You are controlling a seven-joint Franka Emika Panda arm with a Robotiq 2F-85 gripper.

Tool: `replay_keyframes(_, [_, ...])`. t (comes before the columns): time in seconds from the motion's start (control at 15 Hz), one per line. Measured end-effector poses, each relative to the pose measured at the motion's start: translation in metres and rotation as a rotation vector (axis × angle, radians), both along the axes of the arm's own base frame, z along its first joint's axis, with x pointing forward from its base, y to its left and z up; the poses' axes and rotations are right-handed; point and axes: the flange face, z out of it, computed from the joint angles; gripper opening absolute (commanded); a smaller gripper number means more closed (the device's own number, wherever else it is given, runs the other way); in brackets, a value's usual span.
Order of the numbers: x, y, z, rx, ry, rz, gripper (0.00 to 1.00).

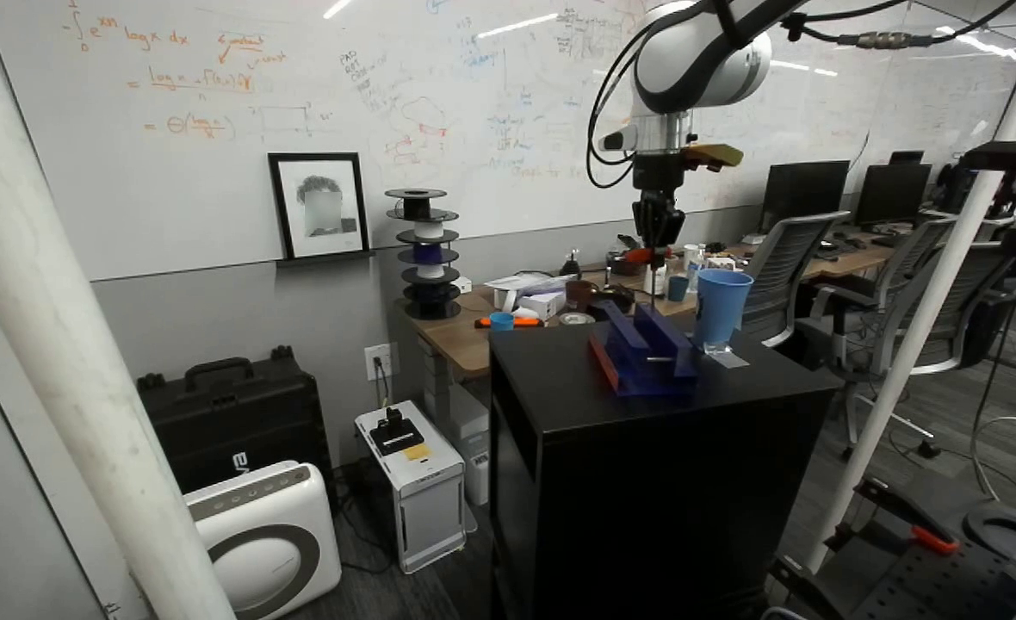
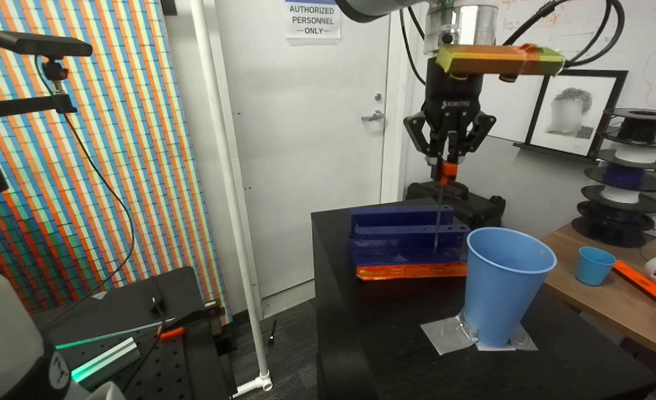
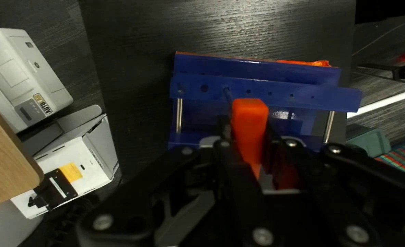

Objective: Put the metal object with an orange handle in the blue cup

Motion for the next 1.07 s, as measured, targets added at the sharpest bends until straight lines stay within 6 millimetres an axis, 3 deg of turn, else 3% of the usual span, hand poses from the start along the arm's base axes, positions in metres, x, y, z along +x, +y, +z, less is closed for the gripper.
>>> replay_keyframes(0.4, [-0.023, 0.022, 0.084, -0.024, -0.118, 0.032, 0.13])
replay_keyframes(0.67, [-0.057, 0.009, 0.143, -0.060, -0.209, -0.024, 0.13])
replay_keyframes(0.87, [-0.081, -0.024, 0.153, -0.103, -0.231, -0.116, 0.13])
replay_keyframes(1.07, [-0.094, -0.058, 0.137, -0.136, -0.207, -0.208, 0.13])
